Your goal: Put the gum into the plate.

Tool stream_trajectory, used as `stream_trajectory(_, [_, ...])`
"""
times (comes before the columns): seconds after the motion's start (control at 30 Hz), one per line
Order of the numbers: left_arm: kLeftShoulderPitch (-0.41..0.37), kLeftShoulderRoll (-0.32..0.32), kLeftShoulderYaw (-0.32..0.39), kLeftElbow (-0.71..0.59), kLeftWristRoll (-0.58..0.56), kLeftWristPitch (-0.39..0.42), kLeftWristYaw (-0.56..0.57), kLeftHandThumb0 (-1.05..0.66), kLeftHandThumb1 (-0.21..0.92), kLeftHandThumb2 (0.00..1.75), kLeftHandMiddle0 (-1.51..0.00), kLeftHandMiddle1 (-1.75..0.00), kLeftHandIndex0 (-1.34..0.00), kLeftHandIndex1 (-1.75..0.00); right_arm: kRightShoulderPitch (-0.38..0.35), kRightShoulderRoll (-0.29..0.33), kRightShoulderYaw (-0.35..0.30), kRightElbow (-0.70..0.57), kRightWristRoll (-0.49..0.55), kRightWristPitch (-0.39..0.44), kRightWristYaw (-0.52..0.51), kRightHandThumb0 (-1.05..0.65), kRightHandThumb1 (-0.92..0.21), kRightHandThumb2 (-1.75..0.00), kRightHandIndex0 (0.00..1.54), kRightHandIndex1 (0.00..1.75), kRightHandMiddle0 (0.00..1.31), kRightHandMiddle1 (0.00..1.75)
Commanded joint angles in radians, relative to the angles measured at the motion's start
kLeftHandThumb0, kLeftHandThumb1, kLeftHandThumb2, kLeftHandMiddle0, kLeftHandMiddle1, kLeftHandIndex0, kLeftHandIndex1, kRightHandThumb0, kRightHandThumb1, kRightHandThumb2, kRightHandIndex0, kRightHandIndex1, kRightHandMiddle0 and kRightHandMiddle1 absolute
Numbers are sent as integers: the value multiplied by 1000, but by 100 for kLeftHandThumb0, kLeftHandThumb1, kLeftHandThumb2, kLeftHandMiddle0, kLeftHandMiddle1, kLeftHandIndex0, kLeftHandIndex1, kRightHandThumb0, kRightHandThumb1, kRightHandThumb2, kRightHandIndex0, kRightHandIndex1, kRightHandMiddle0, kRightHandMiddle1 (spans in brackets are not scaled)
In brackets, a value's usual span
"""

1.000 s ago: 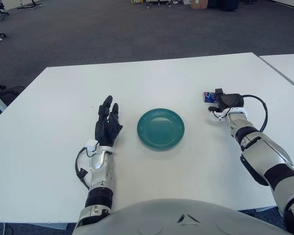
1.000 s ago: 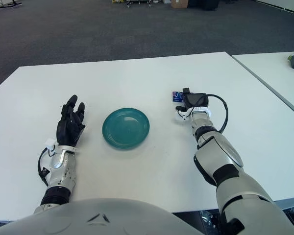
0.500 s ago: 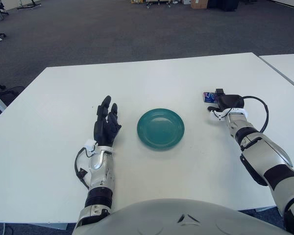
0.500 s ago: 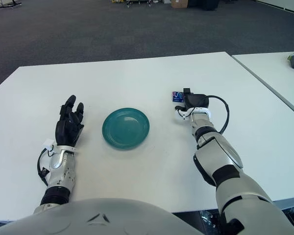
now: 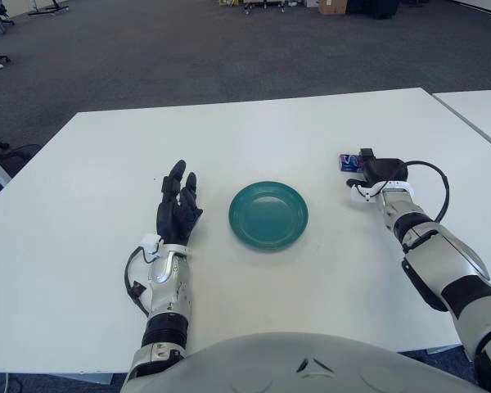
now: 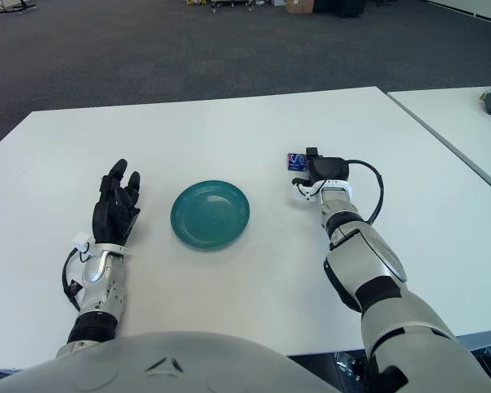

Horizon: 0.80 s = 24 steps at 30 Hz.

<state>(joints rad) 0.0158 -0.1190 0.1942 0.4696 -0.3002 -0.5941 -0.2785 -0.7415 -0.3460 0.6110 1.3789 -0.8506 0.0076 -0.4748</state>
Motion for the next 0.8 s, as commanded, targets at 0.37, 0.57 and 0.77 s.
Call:
stream_trajectory(0.37, [47, -20, -4, 39, 0, -9, 1, -79, 92, 83, -31, -1, 0, -65, 95, 40, -26, 10, 32, -66, -18, -44, -92, -70, 97, 175, 69, 175])
stream_trajectory(0.57, [46, -21, -3, 39, 1, -2, 5, -79, 92, 82, -31, -1, 0, -67, 106, 14, -20, 4, 33, -108, -56, -44, -92, -70, 96, 175, 68, 175])
stream_trajectory(0.77, [37, -19, 0, 52, 0, -4, 4, -79, 92, 82, -32, -1, 0, -69, 115, -37, -7, -23, 23, -168, -124, -44, -92, -69, 95, 175, 67, 175])
